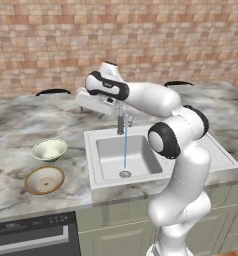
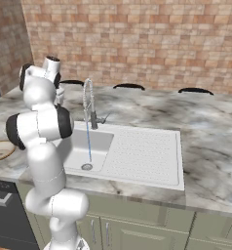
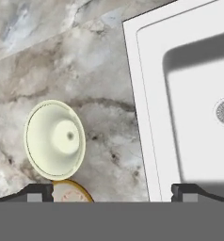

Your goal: Rinse each bowl for a few seconds and place them down in the sink or on the counter.

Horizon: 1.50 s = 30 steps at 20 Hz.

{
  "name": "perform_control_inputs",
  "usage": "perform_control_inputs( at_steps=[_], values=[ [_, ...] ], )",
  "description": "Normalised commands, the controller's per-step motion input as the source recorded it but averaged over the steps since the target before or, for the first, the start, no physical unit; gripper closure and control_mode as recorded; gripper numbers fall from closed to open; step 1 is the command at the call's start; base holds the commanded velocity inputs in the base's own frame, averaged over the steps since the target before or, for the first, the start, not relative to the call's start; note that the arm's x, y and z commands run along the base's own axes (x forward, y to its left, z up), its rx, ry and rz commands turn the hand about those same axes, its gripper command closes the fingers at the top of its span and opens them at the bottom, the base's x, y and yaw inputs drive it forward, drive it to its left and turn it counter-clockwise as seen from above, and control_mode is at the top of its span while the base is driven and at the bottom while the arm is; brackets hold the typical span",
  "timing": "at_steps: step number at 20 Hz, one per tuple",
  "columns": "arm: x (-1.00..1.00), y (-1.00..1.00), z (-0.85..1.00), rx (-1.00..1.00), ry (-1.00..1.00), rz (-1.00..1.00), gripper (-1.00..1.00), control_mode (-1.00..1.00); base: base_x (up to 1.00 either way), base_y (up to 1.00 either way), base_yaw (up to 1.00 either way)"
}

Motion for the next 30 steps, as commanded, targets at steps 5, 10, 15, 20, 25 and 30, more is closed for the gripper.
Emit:
perform_control_inputs(
  at_steps=[5,10,15,20,25,30],
  values=[
    [0.0,0.26,-0.18,-0.06,0.0,0.04,-1.0,-1.0,0.0,0.0,0.0],
    [0.0,0.18,-0.2,-0.02,0.0,0.05,-1.0,-1.0,0.0,0.0,0.0],
    [0.0,0.15,-0.23,-0.01,-0.02,0.06,-1.0,-1.0,0.0,0.0,0.0],
    [0.0,0.19,-0.3,-0.04,-0.05,0.05,-1.0,-1.0,0.0,0.0,0.0],
    [0.0,0.14,-0.23,-0.01,-0.09,0.02,-1.0,-1.0,0.0,0.0,0.0],
    [0.0,0.1,-0.16,0.0,-0.09,0.0,-1.0,-1.0,0.0,0.0,0.0]
  ],
)
